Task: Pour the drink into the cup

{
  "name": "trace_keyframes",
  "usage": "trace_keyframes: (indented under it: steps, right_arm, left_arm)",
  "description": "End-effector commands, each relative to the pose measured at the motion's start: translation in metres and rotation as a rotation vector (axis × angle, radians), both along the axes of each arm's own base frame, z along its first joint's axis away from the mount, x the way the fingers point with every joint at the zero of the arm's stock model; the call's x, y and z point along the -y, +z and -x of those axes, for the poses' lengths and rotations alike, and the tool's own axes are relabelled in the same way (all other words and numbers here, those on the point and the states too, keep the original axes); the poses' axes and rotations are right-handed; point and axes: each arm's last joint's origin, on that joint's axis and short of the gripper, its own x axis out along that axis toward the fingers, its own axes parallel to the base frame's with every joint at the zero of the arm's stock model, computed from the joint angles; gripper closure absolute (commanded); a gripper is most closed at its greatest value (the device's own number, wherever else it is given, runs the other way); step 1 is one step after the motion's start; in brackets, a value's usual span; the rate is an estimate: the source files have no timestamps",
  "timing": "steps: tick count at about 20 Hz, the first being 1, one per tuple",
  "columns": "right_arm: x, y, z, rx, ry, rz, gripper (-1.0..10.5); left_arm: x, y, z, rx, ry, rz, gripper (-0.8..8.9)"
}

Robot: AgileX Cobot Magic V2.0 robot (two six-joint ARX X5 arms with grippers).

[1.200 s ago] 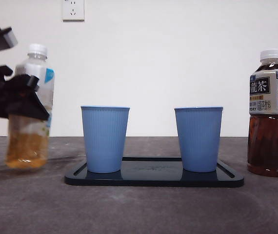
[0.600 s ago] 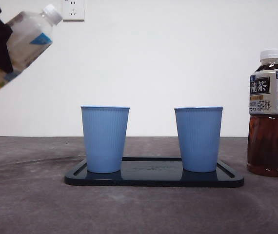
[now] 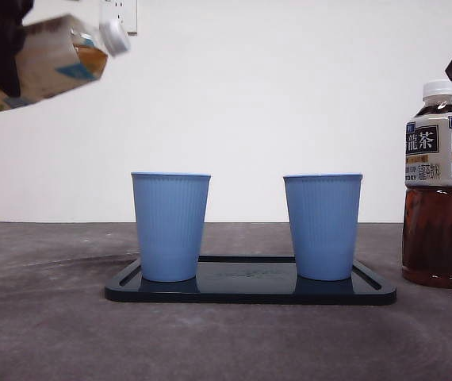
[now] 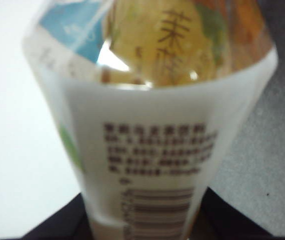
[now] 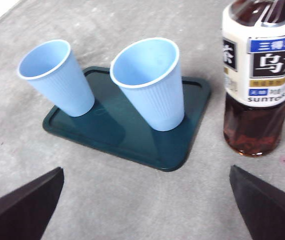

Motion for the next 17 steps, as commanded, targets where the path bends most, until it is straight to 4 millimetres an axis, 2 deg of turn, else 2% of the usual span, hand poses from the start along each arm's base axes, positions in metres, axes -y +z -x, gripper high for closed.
trace_keyframes:
  steps: [1, 7, 12, 17]
  right_arm:
    - [-0.002, 0.006, 0.000, 0.028, 0.024, 0.001, 4.0]
    - [-0.003, 0.006, 0.001, 0.028, 0.033, 0.000, 4.0]
    - [-0.004, 0.006, 0.001, 0.028, 0.044, 0.000, 4.0]
    - [-0.006, 0.006, 0.002, 0.029, 0.062, 0.000, 4.0]
  left_arm:
    - [0.010, 0.005, -0.007, 0.030, -0.010, -0.055, 7.90]
    - [0.027, -0.008, -0.016, 0.016, -0.051, -0.183, 7.95]
    - [0.033, -0.019, -0.022, -0.018, -0.058, -0.314, 7.94]
    - [0.041, -0.029, -0.026, -0.048, -0.076, -0.364, 7.94]
